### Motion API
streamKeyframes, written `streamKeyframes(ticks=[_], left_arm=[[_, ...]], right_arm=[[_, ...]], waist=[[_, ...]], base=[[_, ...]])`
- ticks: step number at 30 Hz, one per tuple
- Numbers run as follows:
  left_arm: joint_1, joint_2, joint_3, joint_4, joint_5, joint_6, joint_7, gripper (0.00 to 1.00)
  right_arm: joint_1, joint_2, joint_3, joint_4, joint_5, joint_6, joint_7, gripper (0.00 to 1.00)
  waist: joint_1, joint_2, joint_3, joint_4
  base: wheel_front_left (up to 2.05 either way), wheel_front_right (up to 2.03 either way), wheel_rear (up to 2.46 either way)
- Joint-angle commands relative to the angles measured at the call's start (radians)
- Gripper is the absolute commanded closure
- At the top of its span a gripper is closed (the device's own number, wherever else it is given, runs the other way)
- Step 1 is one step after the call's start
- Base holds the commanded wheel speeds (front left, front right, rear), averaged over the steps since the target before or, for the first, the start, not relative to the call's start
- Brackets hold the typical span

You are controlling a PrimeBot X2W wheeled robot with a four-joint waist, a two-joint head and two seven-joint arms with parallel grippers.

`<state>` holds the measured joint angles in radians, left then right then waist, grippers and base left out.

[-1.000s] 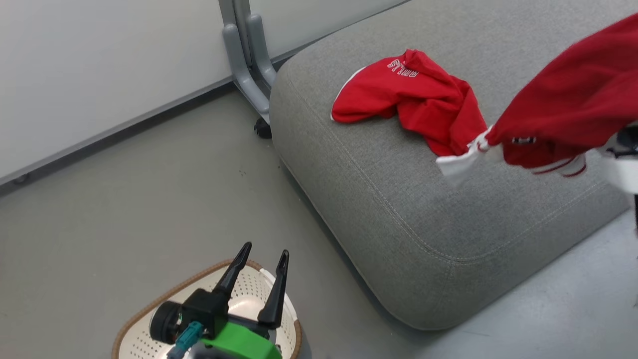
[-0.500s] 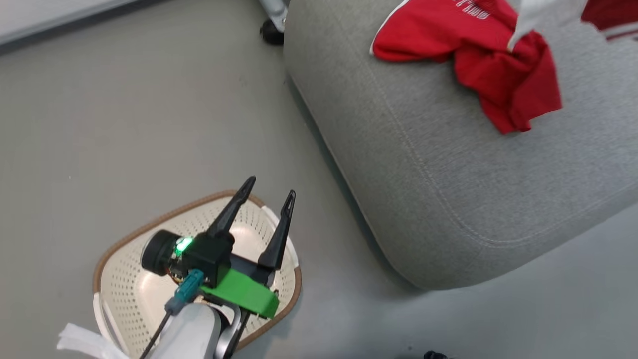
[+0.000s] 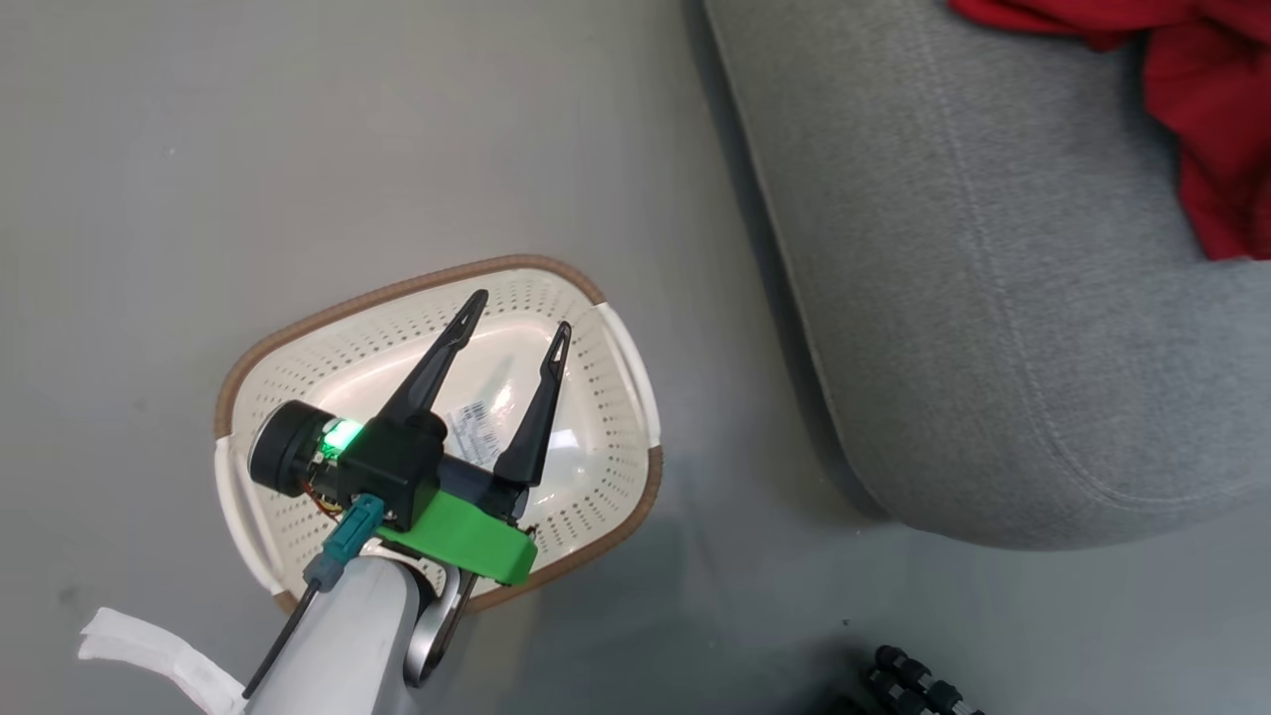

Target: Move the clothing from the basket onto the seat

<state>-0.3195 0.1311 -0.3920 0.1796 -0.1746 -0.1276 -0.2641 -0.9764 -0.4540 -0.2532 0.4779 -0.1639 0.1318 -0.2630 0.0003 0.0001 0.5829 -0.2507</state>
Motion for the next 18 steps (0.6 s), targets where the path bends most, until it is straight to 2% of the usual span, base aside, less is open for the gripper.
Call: streamKeyframes(ticks=[1,7,9,13,15,16,18], left_arm=[[-0.007,-0.002,0.000,0.001,0.004,-0.004,0.000,0.00],[0.005,-0.009,0.006,0.006,0.005,-0.004,0.000,0.00],[0.010,-0.011,-0.002,0.005,0.007,-0.004,0.000,0.00],[0.024,-0.021,-0.010,0.009,-0.002,-0.004,0.000,0.00],[0.035,-0.027,-0.009,0.016,-0.007,-0.004,0.000,0.00],[0.040,-0.030,-0.010,0.020,-0.008,-0.004,0.000,0.00],[0.047,-0.035,-0.012,0.024,-0.012,-0.004,0.000,0.00]], right_arm=[[0.016,0.000,-0.016,0.011,-0.003,-0.002,-0.003,1.00],[0.111,0.044,-0.016,0.042,-0.014,-0.002,-0.003,1.00],[0.140,0.063,-0.046,0.060,0.004,-0.002,-0.003,1.00],[0.198,0.080,-0.074,0.169,-0.013,-0.002,-0.003,1.00],[0.225,0.089,-0.078,0.269,-0.014,-0.002,-0.002,1.00],[0.228,0.090,-0.069,0.332,-0.011,-0.002,-0.002,0.80],[0.213,0.074,-0.049,0.402,-0.010,-0.002,-0.002,0.00]], waist=[[-0.0003,-0.0001,0.043,0.057],[-0.0003,-0.0001,0.003,0.054],[-0.0003,-0.0001,-0.014,0.049],[-0.0003,-0.0001,-0.058,0.044],[-0.0003,-0.0001,-0.082,0.042],[-0.0003,-0.0001,-0.095,0.040],[-0.0003,-0.0001,-0.115,0.040]], base=[[0.00,0.00,0.00],[0.00,0.00,0.00],[0.00,0.00,0.00],[0.00,0.00,0.00],[0.00,0.00,0.00],[0.00,0.00,0.00],[0.00,0.00,0.00]])
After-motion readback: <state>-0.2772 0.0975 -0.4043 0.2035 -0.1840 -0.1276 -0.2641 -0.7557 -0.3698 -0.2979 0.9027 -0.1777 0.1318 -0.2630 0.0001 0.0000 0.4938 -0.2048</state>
